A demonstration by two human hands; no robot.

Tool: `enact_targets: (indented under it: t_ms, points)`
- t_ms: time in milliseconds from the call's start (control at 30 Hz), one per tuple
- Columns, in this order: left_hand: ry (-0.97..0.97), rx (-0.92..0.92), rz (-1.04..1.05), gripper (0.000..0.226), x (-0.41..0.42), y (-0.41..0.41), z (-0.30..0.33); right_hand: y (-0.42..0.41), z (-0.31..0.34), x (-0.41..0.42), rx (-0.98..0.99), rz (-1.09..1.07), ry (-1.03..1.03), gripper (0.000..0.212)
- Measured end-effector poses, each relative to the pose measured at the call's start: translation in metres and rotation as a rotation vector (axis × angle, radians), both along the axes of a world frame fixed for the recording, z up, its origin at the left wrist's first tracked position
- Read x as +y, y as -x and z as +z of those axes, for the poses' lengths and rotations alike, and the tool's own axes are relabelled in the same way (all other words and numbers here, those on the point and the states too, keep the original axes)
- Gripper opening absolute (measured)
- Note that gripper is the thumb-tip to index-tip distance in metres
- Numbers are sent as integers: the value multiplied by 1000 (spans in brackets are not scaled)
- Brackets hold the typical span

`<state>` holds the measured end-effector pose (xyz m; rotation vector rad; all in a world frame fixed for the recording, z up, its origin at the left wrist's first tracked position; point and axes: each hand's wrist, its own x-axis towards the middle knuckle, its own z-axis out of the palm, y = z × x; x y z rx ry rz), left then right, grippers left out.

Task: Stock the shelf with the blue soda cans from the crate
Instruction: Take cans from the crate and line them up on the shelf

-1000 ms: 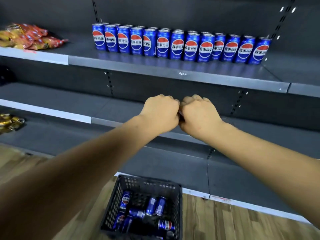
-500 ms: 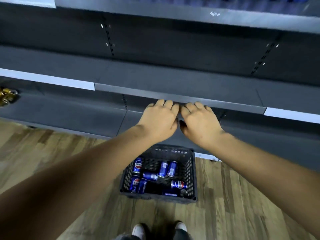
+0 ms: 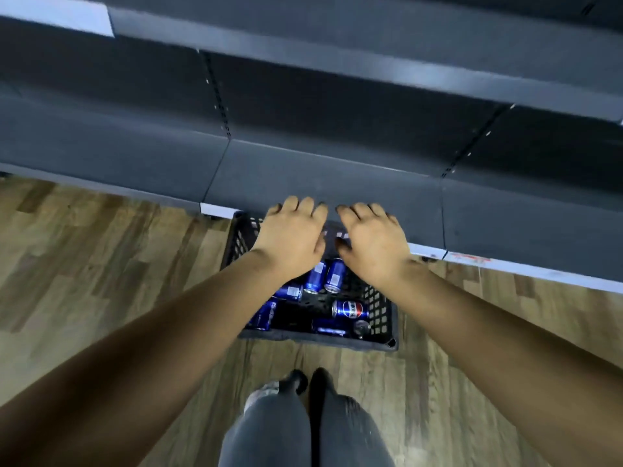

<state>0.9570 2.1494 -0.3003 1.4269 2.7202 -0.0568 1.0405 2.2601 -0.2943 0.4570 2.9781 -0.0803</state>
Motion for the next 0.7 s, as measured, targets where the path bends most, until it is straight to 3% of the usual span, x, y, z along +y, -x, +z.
enact_targets:
  t_ms: [200, 400, 700]
  points:
    - [-23, -48, 3, 44, 10, 10, -145, 10, -148, 5, 12, 7, 37, 60]
    - [-68, -184, -37, 38, 24, 26, -279, 24, -276, 16, 115, -6, 130, 33]
    - [2, -216, -40, 36, 33, 29, -373, 31, -364, 22, -3, -54, 178, 24]
